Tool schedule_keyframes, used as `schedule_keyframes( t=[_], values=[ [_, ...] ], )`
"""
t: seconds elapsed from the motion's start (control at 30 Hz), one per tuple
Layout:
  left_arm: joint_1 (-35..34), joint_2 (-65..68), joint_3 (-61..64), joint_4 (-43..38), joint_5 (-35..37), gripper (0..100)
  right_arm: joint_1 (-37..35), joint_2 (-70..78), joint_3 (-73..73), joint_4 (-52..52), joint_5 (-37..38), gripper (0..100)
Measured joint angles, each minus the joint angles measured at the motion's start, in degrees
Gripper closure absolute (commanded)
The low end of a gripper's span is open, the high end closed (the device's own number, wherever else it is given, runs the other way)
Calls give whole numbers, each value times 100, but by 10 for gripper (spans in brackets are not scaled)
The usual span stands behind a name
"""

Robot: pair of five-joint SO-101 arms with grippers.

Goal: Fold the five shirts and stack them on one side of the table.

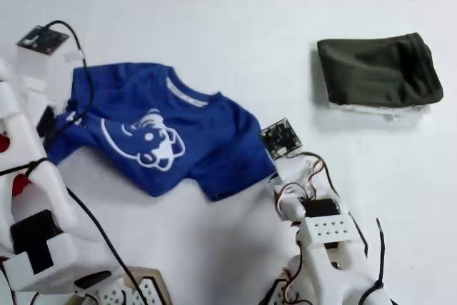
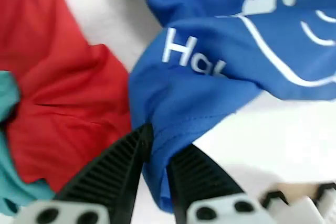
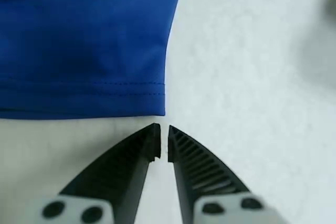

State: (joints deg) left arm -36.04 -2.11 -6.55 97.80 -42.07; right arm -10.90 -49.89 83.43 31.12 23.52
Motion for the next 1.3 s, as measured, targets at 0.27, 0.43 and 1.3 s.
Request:
schedule_keyframes(
  t=[0.27,0.43,1.3],
  values=[
    [-193,0,0,-360,-35,846,18,0,0,0,0,960],
    [-299,0,-475,-211,-18,737,53,0,0,0,0,960],
    [1090,-941,1635,360,730,736,0,747,-2215,1547,-651,758]
  ],
)
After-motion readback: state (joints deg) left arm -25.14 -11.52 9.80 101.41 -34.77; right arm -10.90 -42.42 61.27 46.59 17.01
